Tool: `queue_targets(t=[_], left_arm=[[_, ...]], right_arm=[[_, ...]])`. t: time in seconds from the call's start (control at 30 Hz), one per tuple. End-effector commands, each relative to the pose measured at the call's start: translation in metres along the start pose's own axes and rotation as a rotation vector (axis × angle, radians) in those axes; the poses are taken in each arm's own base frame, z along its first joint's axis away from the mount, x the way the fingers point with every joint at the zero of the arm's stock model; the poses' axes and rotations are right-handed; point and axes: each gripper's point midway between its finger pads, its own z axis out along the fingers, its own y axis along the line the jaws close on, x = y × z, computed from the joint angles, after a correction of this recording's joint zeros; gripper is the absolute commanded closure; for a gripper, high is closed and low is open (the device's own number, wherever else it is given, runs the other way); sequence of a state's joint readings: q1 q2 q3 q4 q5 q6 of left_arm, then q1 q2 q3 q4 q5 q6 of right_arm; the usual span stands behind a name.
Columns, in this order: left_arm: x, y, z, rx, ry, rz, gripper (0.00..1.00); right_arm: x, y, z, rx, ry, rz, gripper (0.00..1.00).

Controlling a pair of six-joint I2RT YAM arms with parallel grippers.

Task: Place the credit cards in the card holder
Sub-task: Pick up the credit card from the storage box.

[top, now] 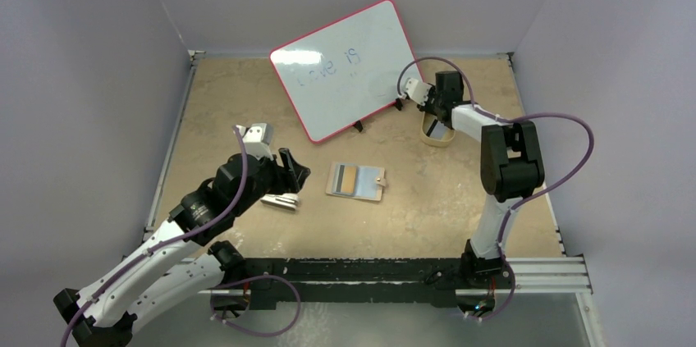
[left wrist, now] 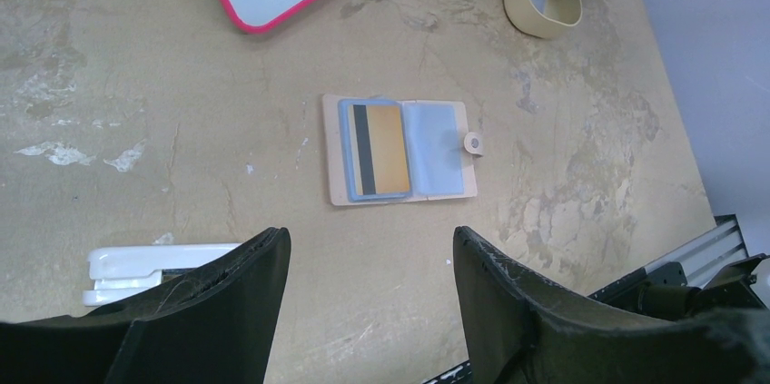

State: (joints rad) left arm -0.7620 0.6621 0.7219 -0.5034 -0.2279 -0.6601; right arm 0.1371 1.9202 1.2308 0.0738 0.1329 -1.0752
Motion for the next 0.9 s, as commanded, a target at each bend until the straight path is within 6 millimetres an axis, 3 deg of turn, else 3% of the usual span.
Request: queue_targets(t=[0.0,0.13,0.3,0.37,0.5,0.63,0.77,0.87], left_arm=[[-0.012,-0.006,-0.003,0.018,-0.037,0.019,0.35],[-0.012,-0.006,-0.003,0.019,-0.038,0.019,0.35],[-0.013,-0.007,-0.003,0.023,-0.039,0.018,0.34],[-0.013,-0.007,-0.004,0.022,-0.039,0.019,0.34],[-0.012,-0.007,-0.003,0.020,-0.037,0.018,0.34],[-0.011,-0.008,-0.001,0.021,-0.033,-0.002,0.35],[-0.006,-0.012,0.007,0.040,-0.038,-0.091,0.36],[-0.001,-0.025,0.012,0.102,-0.026,-0.159,0.37]], right_arm=[[-0.017,-0.044,-0.015,0.113,-0.041,0.013,0.65],[-0.016,-0.047,-0.017,0.108,-0.029,0.018,0.76],[-0.009,-0.050,-0.031,0.081,0.035,0.039,1.00],[-0.011,-0.045,-0.039,0.040,0.029,0.053,1.00],[-0.019,-0.011,-0.057,-0.135,0.016,0.121,1.00],[-0.049,0.002,-0.082,-0.227,-0.081,0.240,1.00],[-0.104,-0.003,-0.125,-0.263,-0.316,0.442,1.00],[-0.144,0.007,-0.160,-0.331,-0.491,0.570,1.00]])
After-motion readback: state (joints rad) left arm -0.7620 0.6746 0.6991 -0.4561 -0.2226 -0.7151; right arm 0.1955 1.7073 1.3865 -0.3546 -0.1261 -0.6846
